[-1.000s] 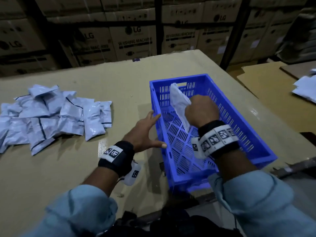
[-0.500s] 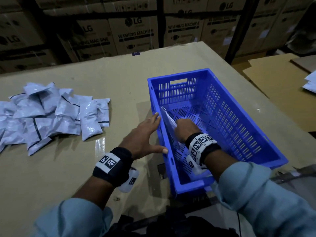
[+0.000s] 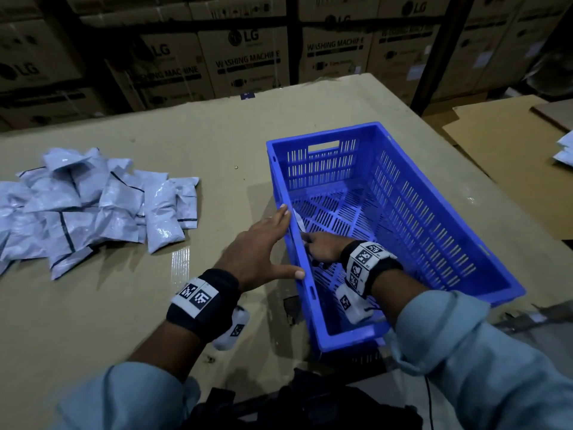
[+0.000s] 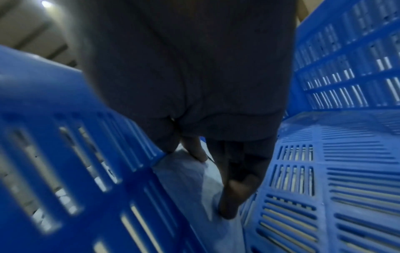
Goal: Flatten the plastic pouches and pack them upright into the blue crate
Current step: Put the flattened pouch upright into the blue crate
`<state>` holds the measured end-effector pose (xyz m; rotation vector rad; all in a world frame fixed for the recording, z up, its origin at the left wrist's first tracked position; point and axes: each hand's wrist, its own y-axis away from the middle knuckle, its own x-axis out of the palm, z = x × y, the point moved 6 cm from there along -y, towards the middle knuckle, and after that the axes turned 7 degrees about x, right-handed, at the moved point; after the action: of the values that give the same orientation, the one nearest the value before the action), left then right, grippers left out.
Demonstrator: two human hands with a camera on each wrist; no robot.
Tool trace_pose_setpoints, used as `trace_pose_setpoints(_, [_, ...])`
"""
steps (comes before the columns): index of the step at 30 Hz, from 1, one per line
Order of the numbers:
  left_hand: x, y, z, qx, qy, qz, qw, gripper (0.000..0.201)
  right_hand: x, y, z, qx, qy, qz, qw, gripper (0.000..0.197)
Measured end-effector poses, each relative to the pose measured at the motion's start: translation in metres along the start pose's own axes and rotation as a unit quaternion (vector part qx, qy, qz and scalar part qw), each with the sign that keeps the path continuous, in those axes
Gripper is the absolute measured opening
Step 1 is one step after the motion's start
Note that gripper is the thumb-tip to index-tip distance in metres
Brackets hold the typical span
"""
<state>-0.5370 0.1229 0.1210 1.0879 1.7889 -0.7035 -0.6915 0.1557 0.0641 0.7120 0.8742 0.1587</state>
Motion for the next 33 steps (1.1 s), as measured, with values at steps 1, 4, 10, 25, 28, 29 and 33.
trace_pose_setpoints(1, [0.0, 0.0, 0.001, -0.002, 0.001, 0.001, 1.0, 0.133, 0.0, 0.0, -0.001, 0.003, 0.003, -0.003, 1.0, 0.041])
trace_pose_setpoints(4, [0.001, 0.0, 0.001, -0.006, 0.006, 0.008, 1.0, 0.132, -0.001, -0.001, -0.001, 0.006, 0.02, -0.017, 1.0, 0.044])
trace_pose_setpoints(10, [0.002, -0.001, 0.003, -0.016, 0.013, 0.017, 1.0, 0.136, -0.004, -0.003, -0.003, 0.0, 0.041, -0.032, 0.999, 0.045])
trace_pose_setpoints(25, [-0.009, 0.004, 0.007, -0.019, 0.079, -0.045, 0.996, 0.119, -0.074, 0.035, -0.003, 0.008, 0.044, -0.221, 0.974, 0.044])
trace_pose_setpoints(28, [-0.019, 0.019, 0.01, -0.031, 0.081, -0.081, 0.993, 0.098, -0.094, 0.057, 0.007, 0.009, 0.059, -0.261, 0.964, 0.043])
trace_pose_setpoints(29, [-0.024, 0.026, 0.012, -0.041, 0.078, -0.094, 0.992, 0.092, -0.1, 0.066, 0.012, 0.009, 0.063, -0.277, 0.959, 0.042])
trace_pose_setpoints(33, [-0.05, 0.058, 0.036, -0.097, 0.09, -0.153, 0.979, 0.072, -0.115, 0.101, 0.045, 0.004, 0.088, -0.351, 0.932, 0.039])
